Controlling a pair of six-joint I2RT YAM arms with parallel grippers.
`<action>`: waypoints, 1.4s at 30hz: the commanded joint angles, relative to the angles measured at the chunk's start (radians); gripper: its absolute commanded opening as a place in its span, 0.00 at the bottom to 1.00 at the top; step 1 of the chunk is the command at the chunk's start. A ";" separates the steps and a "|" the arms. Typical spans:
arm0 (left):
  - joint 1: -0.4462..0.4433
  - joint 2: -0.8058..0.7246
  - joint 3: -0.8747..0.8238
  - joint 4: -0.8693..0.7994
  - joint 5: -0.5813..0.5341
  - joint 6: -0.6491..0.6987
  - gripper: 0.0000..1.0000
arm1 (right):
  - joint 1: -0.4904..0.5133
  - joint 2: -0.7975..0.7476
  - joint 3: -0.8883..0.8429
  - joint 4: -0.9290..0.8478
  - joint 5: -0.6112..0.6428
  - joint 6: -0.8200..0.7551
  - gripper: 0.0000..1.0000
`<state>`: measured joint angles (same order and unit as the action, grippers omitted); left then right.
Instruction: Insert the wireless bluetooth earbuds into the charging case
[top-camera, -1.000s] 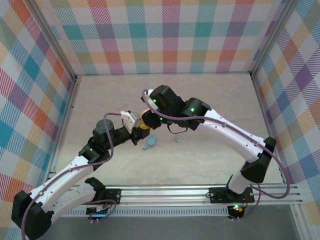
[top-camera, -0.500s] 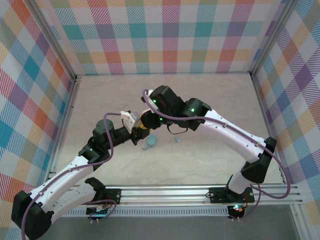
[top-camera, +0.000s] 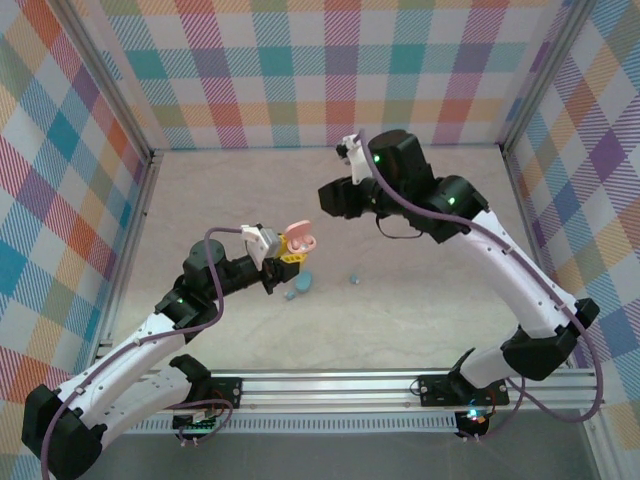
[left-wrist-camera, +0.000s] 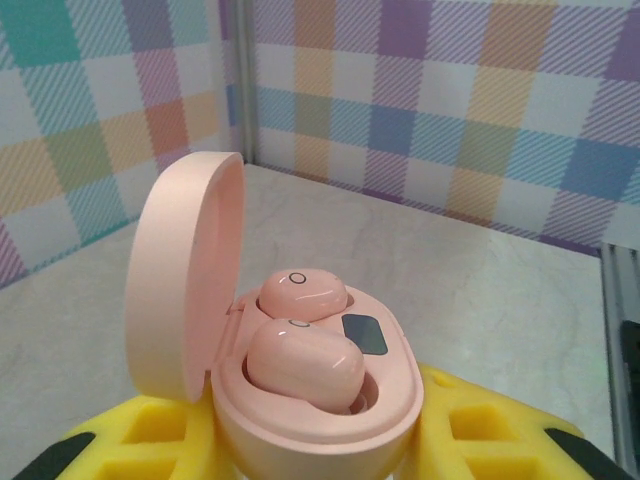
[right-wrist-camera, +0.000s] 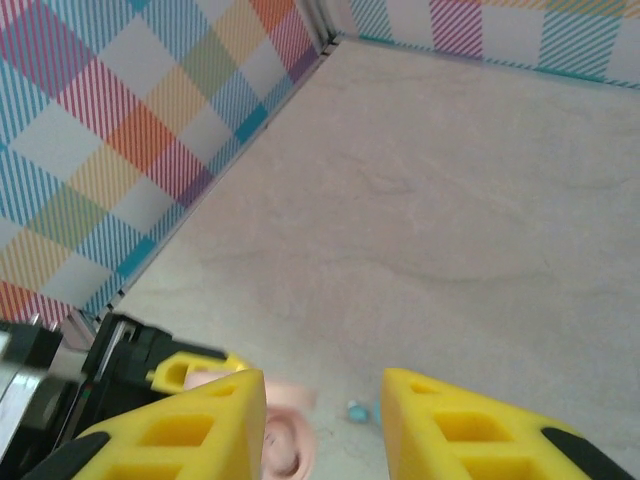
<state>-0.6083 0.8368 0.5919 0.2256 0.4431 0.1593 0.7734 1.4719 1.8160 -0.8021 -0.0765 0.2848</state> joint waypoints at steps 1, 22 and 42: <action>-0.011 -0.006 0.032 -0.011 0.072 0.017 0.19 | -0.022 0.077 0.038 0.008 -0.177 -0.024 0.36; -0.011 0.049 0.109 -0.009 0.024 -0.019 0.15 | -0.025 0.021 -0.162 0.049 -0.429 0.060 0.33; -0.011 0.044 0.120 0.043 0.026 -0.068 0.16 | -0.136 -0.095 -0.551 0.586 -0.669 0.570 0.53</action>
<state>-0.6113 0.8928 0.6712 0.1955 0.4591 0.1150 0.6323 1.3735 1.2869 -0.3939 -0.6342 0.7258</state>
